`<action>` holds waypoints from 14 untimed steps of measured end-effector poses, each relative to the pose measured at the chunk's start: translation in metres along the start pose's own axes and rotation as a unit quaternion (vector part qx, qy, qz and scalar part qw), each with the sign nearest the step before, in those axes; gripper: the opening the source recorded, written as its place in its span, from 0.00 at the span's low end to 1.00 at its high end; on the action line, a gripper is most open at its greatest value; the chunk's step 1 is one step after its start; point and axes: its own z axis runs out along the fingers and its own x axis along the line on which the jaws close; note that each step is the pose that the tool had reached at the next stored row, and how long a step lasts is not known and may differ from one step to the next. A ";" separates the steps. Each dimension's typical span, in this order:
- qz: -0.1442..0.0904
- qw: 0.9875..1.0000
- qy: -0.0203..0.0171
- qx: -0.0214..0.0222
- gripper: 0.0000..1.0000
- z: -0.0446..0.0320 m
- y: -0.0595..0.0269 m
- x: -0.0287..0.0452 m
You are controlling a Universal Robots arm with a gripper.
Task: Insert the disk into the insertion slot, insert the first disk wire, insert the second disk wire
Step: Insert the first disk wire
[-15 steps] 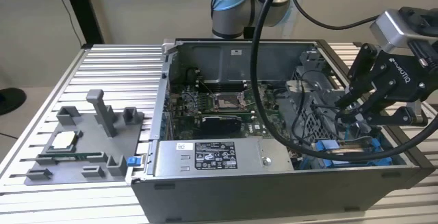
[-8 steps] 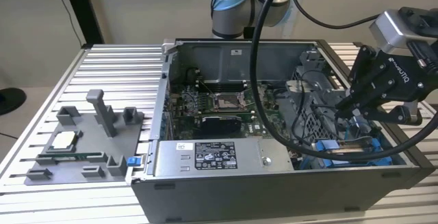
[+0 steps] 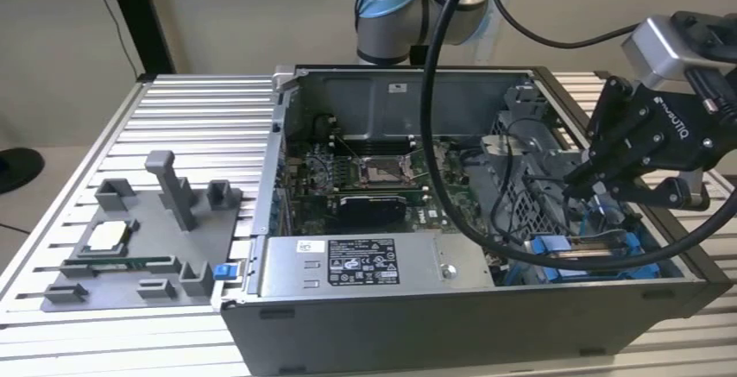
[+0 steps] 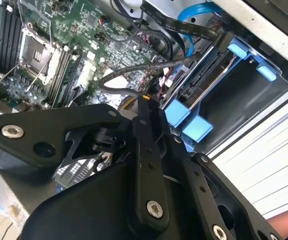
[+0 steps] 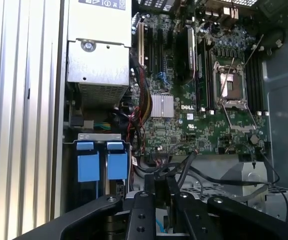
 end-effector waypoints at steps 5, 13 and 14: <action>0.000 1.000 0.000 -0.001 0.00 -0.0001 0.0000 -0.0001; -0.001 1.000 0.000 -0.001 0.00 0.0052 -0.0012 0.0014; -0.002 1.000 0.001 -0.001 0.00 0.0061 -0.0013 0.0017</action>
